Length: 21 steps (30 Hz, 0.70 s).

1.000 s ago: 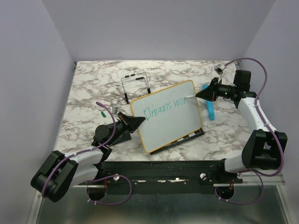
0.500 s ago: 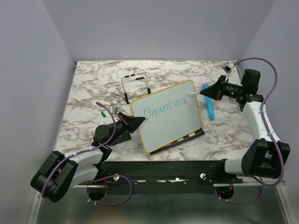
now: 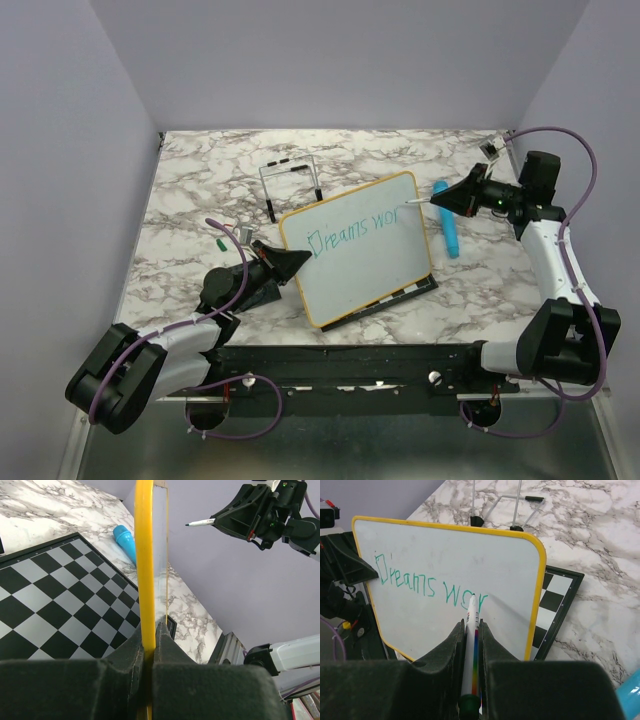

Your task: Write a sentence on the whiteboard

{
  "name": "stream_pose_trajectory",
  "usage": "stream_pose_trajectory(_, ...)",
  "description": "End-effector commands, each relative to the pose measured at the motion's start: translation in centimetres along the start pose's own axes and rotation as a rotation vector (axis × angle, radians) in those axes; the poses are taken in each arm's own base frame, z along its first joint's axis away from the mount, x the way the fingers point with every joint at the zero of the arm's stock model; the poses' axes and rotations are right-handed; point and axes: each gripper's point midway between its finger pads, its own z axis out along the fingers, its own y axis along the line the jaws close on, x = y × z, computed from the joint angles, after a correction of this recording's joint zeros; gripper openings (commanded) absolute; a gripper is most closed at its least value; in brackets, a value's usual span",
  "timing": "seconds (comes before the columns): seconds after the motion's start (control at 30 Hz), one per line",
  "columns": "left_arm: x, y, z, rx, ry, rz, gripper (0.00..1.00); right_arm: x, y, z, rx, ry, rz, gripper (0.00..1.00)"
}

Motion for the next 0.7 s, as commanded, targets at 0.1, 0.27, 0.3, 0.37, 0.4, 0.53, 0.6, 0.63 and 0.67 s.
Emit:
stream_pose_trajectory(0.1,2.0,1.5,-0.6,-0.032,0.082,0.094,0.0,0.0,-0.4,-0.1,-0.01,-0.014,-0.02,0.01)
stream_pose_trajectory(0.27,2.0,1.5,-0.6,-0.032,0.082,0.094,0.0,0.3,-1.3,0.0,0.02,-0.008,-0.026,0.01)
stream_pose_trajectory(0.3,2.1,1.5,-0.6,-0.032,0.082,0.094,0.0,0.4,-1.5,0.1,0.023,-0.006,-0.025,0.01)
stream_pose_trajectory(0.37,2.1,1.5,-0.5,-0.031,0.083,0.094,0.0,0.6,-1.8,0.1,0.034,-0.004,-0.022,0.01)
stream_pose_trajectory(0.4,2.1,1.5,-0.5,-0.031,0.083,0.091,0.0,0.8,-1.9,0.1,0.037,-0.002,-0.018,0.01)
stream_pose_trajectory(0.53,2.1,1.5,-0.5,-0.026,0.082,0.087,0.0,1.3,-2.3,0.5,0.035,0.007,0.003,0.01)
stream_pose_trajectory(0.6,2.1,1.5,-0.5,-0.026,0.082,0.086,0.0,1.5,-2.4,0.7,0.034,0.013,0.009,0.01)
stream_pose_trajectory(0.63,2.1,1.4,-0.5,-0.025,0.081,0.086,0.0,1.8,-2.3,0.9,0.027,0.021,0.011,0.01)
stream_pose_trajectory(0.67,2.1,1.5,-0.5,-0.025,0.08,0.086,0.0,2.1,-2.3,1.1,0.022,0.027,0.018,0.01)
